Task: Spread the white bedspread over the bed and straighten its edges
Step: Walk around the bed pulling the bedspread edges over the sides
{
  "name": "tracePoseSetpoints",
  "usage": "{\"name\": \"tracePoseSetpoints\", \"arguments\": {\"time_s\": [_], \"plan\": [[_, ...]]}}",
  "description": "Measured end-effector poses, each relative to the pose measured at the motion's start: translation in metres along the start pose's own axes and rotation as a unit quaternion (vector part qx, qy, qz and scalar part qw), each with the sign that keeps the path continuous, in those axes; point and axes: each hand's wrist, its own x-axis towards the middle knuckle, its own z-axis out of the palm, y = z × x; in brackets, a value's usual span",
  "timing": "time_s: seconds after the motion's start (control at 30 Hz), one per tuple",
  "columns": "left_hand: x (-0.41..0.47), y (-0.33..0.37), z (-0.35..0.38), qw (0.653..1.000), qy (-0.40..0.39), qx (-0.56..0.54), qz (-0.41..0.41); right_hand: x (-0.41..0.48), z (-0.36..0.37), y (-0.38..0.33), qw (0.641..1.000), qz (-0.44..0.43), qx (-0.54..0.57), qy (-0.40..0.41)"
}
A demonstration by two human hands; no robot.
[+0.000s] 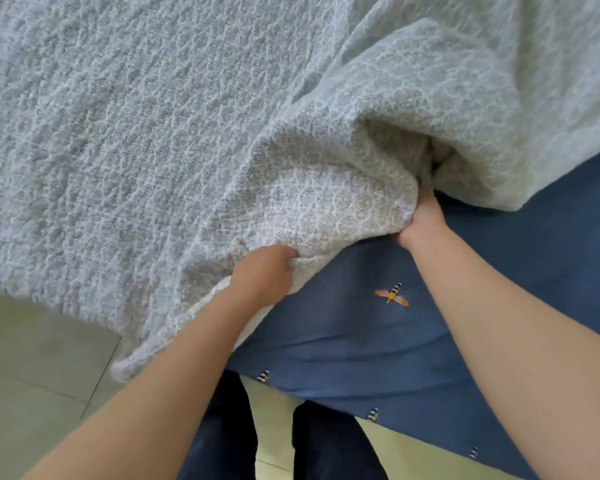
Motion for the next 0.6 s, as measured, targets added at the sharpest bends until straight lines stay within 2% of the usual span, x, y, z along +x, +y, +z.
{"name": "tracePoseSetpoints", "arguments": {"time_s": [0.1, 0.2, 0.33, 0.4, 0.5, 0.6], "plan": [[-0.026, 0.034, 0.048, 0.999, -0.038, 0.000, 0.010, -0.003, -0.051, -0.011, 0.988, -0.061, -0.125, 0.060], [-0.046, 0.067, 0.091, 0.997, -0.076, -0.003, 0.018, -0.015, -0.101, -0.019, 0.980, -0.080, -0.156, 0.092], [-0.065, 0.098, 0.137, 0.995, -0.101, -0.018, 0.021, -0.020, -0.156, -0.023, 0.987, -0.067, -0.122, 0.082], [-0.074, 0.108, 0.157, 0.993, -0.113, -0.029, 0.019, -0.028, -0.182, -0.023, 0.981, -0.101, -0.132, 0.104], [-0.093, 0.113, 0.191, 0.990, -0.131, -0.048, 0.011, -0.043, -0.217, -0.016, 0.976, -0.103, -0.151, 0.120], [-0.109, 0.112, 0.221, 0.989, -0.144, -0.019, 0.010, -0.047, -0.270, -0.002, 0.981, -0.090, -0.119, 0.121]]}}
